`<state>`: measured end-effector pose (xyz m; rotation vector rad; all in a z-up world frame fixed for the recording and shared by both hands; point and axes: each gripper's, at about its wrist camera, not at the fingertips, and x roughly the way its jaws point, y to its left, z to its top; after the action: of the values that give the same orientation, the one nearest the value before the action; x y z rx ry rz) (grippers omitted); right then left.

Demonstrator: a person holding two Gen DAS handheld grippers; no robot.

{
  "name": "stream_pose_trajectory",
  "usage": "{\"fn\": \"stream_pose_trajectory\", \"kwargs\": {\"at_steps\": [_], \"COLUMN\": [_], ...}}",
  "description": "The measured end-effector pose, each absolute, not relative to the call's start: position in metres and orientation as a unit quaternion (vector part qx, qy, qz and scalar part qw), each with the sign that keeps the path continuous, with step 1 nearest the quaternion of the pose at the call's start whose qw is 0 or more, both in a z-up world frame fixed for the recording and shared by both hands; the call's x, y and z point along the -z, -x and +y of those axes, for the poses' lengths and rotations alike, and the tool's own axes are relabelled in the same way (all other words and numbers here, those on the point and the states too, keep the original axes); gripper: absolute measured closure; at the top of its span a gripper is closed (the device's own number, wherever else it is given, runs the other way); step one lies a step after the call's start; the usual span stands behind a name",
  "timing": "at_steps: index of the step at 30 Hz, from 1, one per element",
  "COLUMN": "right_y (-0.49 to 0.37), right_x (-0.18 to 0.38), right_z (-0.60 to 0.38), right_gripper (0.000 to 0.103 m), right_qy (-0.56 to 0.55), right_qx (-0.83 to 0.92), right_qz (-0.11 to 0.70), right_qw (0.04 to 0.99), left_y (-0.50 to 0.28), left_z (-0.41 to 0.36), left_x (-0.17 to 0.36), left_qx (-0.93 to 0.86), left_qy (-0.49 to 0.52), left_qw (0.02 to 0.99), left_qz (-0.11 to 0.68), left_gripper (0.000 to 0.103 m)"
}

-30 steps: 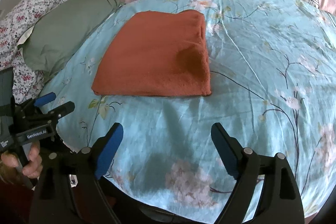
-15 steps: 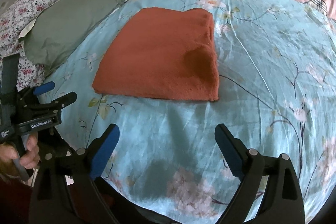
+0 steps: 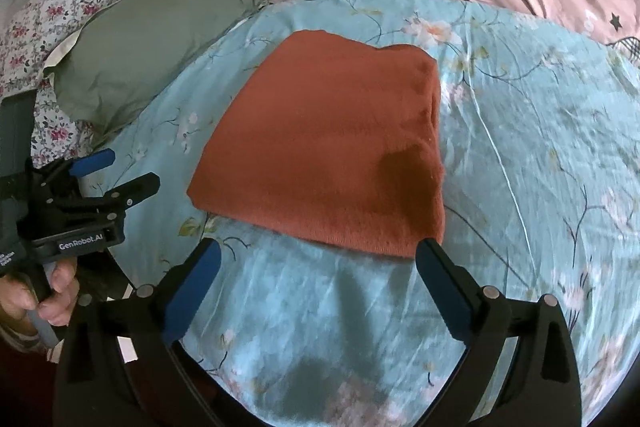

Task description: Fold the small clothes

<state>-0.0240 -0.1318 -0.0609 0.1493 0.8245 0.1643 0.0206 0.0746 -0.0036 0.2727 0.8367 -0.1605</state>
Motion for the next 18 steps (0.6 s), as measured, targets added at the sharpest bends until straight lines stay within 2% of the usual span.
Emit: {"fn": "stream_pose_trajectory", "kwargs": {"at_steps": [18], "right_y": [-0.005], "right_x": [0.061], "right_z": [-0.144], "right_gripper": [0.004], "right_qy": [-0.095], "right_qx": [-0.085], "right_qz": [0.406], "right_qw": [0.905], "left_y": [-0.041], "left_z": [0.066], "left_x": [0.005], "left_qx": [0.077], "left_qy": [-0.13], "left_qw": [0.903], "left_qz": [0.402], "left_gripper": [0.01]}}
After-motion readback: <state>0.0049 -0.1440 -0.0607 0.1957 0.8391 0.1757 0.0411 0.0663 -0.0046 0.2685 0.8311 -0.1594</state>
